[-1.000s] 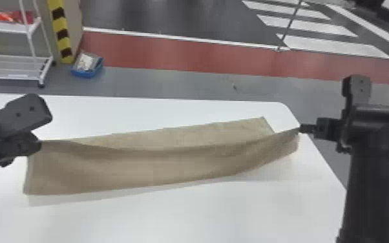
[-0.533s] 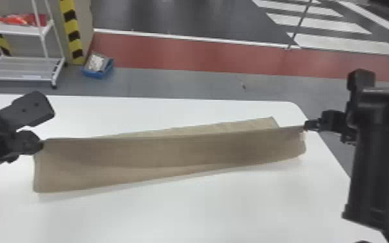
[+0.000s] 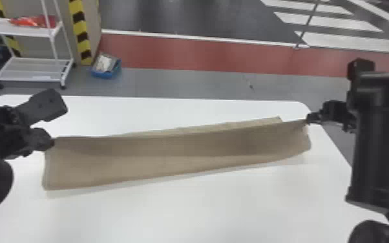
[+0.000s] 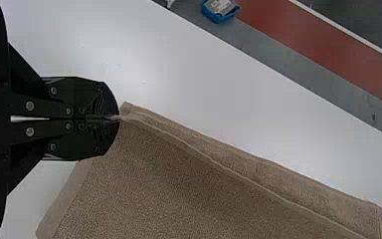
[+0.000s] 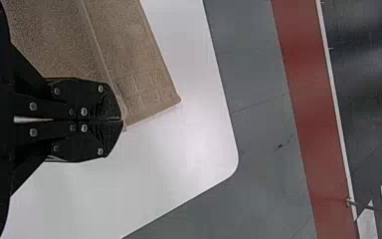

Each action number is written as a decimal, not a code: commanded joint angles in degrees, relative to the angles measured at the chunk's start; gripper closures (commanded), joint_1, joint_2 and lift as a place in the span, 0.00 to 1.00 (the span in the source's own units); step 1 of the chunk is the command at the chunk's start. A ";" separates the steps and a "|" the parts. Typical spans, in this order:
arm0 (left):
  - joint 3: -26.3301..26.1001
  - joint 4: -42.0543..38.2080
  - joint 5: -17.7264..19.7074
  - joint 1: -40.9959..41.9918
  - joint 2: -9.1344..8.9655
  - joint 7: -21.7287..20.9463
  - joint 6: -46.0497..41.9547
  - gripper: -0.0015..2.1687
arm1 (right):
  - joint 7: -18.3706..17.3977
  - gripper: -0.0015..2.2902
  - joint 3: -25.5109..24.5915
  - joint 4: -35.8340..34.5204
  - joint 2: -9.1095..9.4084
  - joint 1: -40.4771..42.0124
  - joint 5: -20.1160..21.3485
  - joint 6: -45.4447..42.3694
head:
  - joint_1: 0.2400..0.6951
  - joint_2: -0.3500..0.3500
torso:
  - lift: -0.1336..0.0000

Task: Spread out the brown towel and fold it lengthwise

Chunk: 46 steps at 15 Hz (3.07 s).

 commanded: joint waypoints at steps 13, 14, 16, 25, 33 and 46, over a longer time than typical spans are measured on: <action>-1.51 3.10 -1.15 -1.67 0.00 -0.15 -0.56 0.59 | 0.18 0.59 4.18 12.40 0.29 -8.45 7.70 -3.86 | 1.00 0.27 | 0.07; -1.68 3.19 -1.24 -1.76 0.00 -0.06 -0.56 0.59 | 0.26 0.59 4.88 12.75 0.29 -8.45 7.87 -4.22 | 1.00 0.27 | 0.07; -2.30 3.46 -1.33 -1.85 0.00 0.03 -0.56 0.59 | 0.70 0.59 6.29 13.72 0.29 -8.45 9.37 -6.50 | 1.00 0.27 | 0.07; -3.44 5.48 -1.77 -2.64 -0.26 0.38 -0.73 0.59 | 0.79 0.59 8.66 19.52 1.96 -9.33 15.43 -13.71 | 1.00 0.28 | 0.07; -4.32 7.32 -1.77 -5.01 -0.35 0.38 -0.73 0.59 | 0.70 0.59 7.96 21.89 2.04 -11.52 15.87 -15.11 | 0.98 0.29 | 0.07; -6.17 11.54 -2.12 -7.21 -1.41 1.34 -0.73 0.59 | -1.41 0.59 8.40 31.56 1.69 -14.51 18.15 -21.62 | 0.97 0.29 | 0.07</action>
